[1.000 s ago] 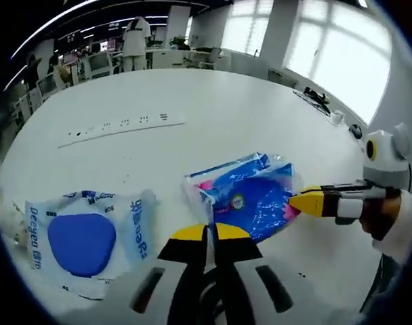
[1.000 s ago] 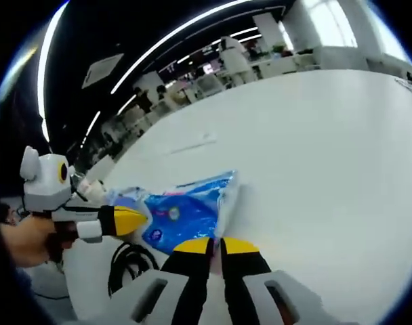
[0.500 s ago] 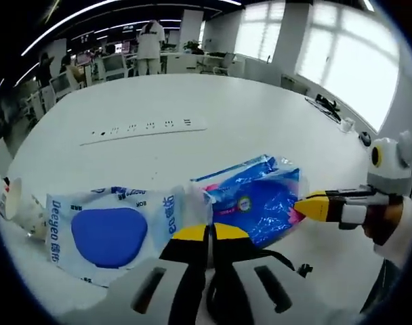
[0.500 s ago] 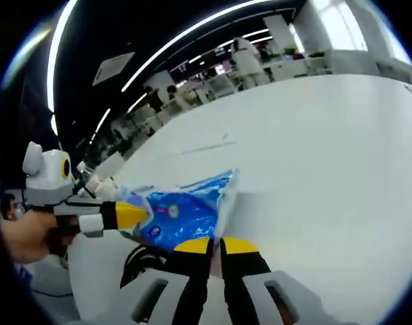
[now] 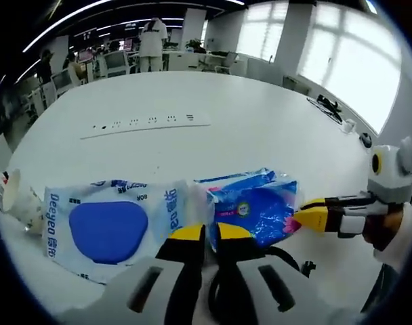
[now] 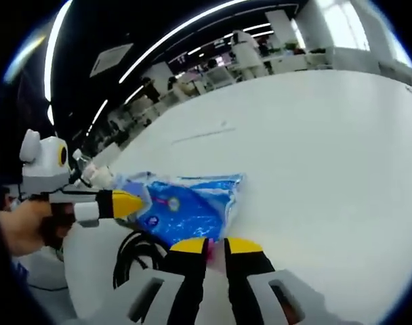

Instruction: Arrange the tabletop items into an orderly group along one side of the table until the central work area is clear of visible clutter.

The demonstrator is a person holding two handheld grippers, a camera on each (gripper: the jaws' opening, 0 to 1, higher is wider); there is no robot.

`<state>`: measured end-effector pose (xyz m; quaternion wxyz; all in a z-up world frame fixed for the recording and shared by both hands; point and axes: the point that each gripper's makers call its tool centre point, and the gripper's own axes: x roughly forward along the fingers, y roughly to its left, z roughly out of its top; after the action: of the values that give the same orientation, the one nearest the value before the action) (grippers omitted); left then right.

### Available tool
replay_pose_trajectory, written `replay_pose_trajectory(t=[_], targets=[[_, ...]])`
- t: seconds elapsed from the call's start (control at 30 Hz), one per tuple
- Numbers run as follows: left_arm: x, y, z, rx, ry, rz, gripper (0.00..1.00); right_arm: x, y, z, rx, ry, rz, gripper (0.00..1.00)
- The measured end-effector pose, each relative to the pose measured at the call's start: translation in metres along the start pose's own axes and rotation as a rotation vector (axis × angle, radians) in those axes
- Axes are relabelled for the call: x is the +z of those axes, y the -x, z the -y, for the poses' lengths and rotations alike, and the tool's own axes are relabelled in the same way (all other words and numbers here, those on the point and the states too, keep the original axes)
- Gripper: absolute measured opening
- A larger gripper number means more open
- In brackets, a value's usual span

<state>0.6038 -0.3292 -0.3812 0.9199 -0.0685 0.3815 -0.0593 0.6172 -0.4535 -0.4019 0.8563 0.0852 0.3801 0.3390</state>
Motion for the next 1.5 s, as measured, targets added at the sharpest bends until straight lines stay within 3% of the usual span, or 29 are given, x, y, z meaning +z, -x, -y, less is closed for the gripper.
replay_pose_trajectory(t=[0.17,0.57,0.73,0.83,1.07,1.37,1.5], targets=[[0.003,0.012,-0.001,0.001,-0.002,0.026,0.12,-0.001,0.001,0.008,-0.037,0.005,0.005,0.29],[0.005,0.050,-0.002,-0.030,-0.030,0.103,0.34,0.005,0.041,-0.005,-0.048,0.027,0.061,0.47],[-0.007,0.077,-0.007,-0.028,-0.053,0.118,0.43,-0.001,0.059,-0.016,-0.037,0.024,0.076,0.50],[-0.017,0.094,-0.014,-0.045,-0.011,0.137,0.46,-0.006,0.073,-0.024,-0.026,0.023,0.083,0.51],[-0.037,0.134,-0.025,-0.047,-0.009,0.145,0.60,-0.026,0.097,-0.048,0.009,0.024,0.068,0.56],[-0.063,0.196,-0.069,0.008,0.021,0.182,0.69,-0.055,0.121,-0.074,0.059,0.035,0.022,0.62],[-0.080,0.221,-0.087,0.014,-0.024,0.178,0.74,-0.069,0.137,-0.083,0.070,0.004,0.015,0.65]])
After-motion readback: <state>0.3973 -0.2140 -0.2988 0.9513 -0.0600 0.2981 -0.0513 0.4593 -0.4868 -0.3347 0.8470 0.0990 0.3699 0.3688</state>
